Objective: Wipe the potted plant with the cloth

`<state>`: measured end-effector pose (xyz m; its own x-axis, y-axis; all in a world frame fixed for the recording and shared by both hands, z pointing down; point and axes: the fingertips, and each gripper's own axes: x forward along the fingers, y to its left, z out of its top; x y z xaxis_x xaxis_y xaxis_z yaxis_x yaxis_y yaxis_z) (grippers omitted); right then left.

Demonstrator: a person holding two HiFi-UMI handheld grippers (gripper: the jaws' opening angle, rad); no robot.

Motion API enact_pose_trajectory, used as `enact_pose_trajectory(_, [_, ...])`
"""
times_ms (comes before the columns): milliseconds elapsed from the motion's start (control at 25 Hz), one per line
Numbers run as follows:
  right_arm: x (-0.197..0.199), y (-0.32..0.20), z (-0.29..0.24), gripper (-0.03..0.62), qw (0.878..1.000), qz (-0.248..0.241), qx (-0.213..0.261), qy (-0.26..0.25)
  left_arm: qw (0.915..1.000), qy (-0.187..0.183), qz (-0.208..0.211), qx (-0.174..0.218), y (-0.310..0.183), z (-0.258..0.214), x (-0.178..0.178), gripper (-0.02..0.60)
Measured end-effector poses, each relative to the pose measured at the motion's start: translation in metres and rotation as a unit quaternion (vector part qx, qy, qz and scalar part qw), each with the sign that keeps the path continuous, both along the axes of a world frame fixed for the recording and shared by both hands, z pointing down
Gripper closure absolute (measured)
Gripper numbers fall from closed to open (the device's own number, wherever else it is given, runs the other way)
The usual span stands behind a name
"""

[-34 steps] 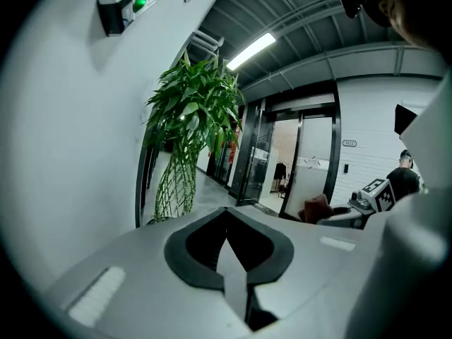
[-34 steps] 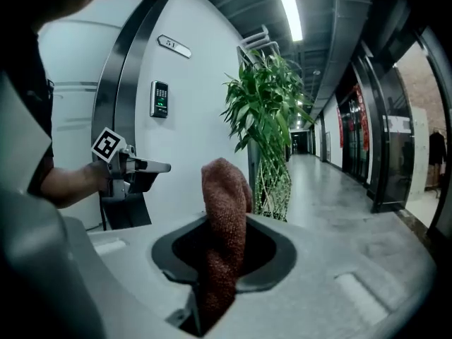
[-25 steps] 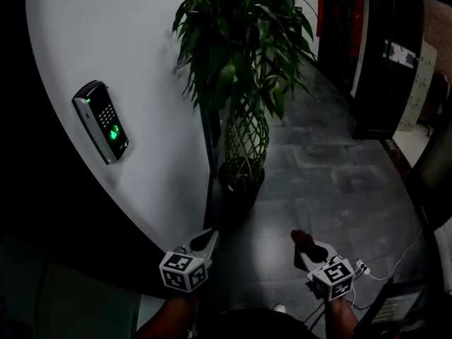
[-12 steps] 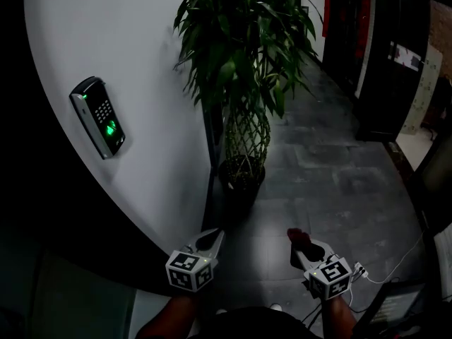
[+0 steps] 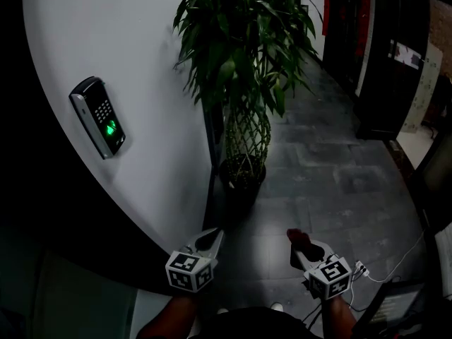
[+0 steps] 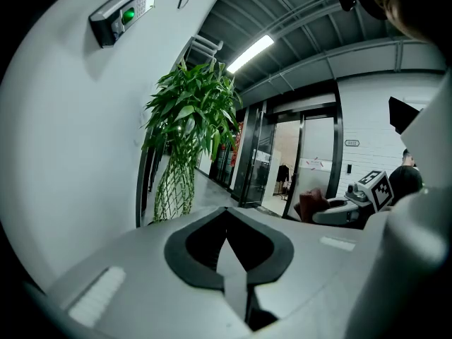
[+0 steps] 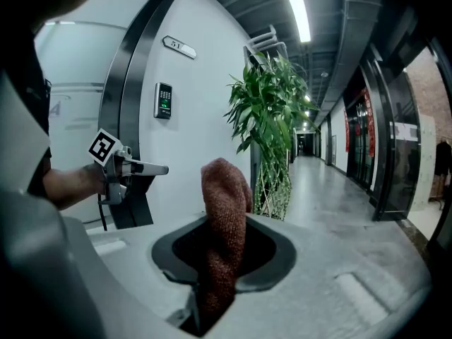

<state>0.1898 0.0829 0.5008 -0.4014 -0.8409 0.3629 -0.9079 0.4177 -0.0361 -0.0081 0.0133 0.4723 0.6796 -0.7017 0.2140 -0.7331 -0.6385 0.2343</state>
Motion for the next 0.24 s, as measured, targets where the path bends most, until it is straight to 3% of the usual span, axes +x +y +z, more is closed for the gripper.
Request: enact_pose_trajectory(240, [-0.0017, 0.0019, 0.0006, 0.533, 1.000, -0.004, -0.003, -0.012, 0.9991, -0.033, -0.007, 0.025, 0.0013, -0.0066, 0.0008, 0.563])
